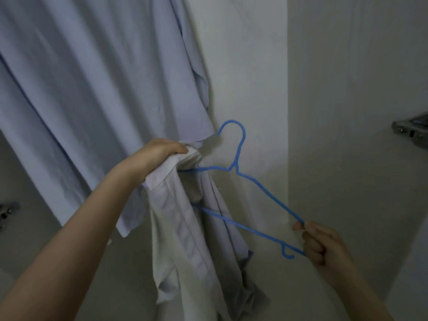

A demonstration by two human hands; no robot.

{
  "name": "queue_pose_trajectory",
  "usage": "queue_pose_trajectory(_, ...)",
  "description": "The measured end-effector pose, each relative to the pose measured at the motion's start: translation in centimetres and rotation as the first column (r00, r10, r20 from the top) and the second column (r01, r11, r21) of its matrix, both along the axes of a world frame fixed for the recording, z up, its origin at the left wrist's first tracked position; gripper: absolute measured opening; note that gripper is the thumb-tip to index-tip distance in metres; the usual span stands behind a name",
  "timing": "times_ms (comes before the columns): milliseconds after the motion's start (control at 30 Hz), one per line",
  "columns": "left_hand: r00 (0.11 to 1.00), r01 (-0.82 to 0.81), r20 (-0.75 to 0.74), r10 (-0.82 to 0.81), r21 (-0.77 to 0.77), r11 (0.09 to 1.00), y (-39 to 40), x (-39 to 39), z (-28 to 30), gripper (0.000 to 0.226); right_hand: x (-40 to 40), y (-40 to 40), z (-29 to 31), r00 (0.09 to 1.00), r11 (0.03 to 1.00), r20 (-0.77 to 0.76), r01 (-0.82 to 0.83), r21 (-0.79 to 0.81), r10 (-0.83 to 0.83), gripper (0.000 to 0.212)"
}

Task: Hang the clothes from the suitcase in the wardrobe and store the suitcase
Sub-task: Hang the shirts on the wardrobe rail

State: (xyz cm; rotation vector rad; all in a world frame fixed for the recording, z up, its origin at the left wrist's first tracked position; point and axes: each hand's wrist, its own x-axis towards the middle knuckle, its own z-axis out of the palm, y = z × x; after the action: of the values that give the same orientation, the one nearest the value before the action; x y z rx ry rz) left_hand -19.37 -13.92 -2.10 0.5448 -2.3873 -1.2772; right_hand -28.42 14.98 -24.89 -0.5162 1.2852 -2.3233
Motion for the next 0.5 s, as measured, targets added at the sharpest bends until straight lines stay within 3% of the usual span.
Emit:
queue_pose_trajectory(67,0.997,0.067,0.037,-0.064,-0.097,0.993,0.5,0.0,0.1,0.027,0.0,-0.1,0.5,1.000,0.996,0.006,-0.023,-0.084,0.024,0.060)
queue_pose_trajectory(167,0.983,0.176,0.100,-0.154,-0.272,0.946,1.7,0.5,0.9,0.030,-0.1,-0.3,1.3,0.997,0.980,-0.015,-0.083,-0.181,0.081,0.041)
queue_pose_trajectory(233,0.988,0.139,-0.001,-0.155,-0.439,0.888,0.6,0.7,1.1,0.050,-0.8,-0.1,1.2,0.968,0.907,-0.010,-0.239,-0.348,0.251,0.035)
queue_pose_trajectory(267,0.985,0.114,-0.059,-0.164,-0.496,0.861,0.1,0.9,1.1,0.051,-1.3,0.0,1.1,0.931,0.826,-0.015,-0.330,-0.458,0.364,0.037)
queue_pose_trajectory(333,0.974,0.075,-0.107,-0.199,-0.678,0.731,-1.0,1.3,0.3,0.045,-1.0,0.7,1.9,0.959,0.829,0.082,-0.188,-0.527,0.270,0.045)
queue_pose_trajectory(400,0.979,-0.042,-0.141,-0.148,-0.847,0.529,-1.8,1.3,-0.6,0.045,-1.5,0.9,2.3,0.945,0.790,0.070,-0.226,-0.569,0.321,0.048)
queue_pose_trajectory(433,0.976,-0.103,-0.184,-0.115,-0.858,0.503,-2.0,1.2,-0.8,0.044,-1.7,0.7,2.5,0.939,0.777,0.039,-0.259,-0.573,0.342,0.048)
queue_pose_trajectory(500,0.964,-0.153,-0.253,-0.086,-0.785,0.601,-1.9,0.9,-0.6,0.044,-2.4,0.0,2.7,0.945,0.812,0.008,-0.277,-0.514,0.328,0.045)
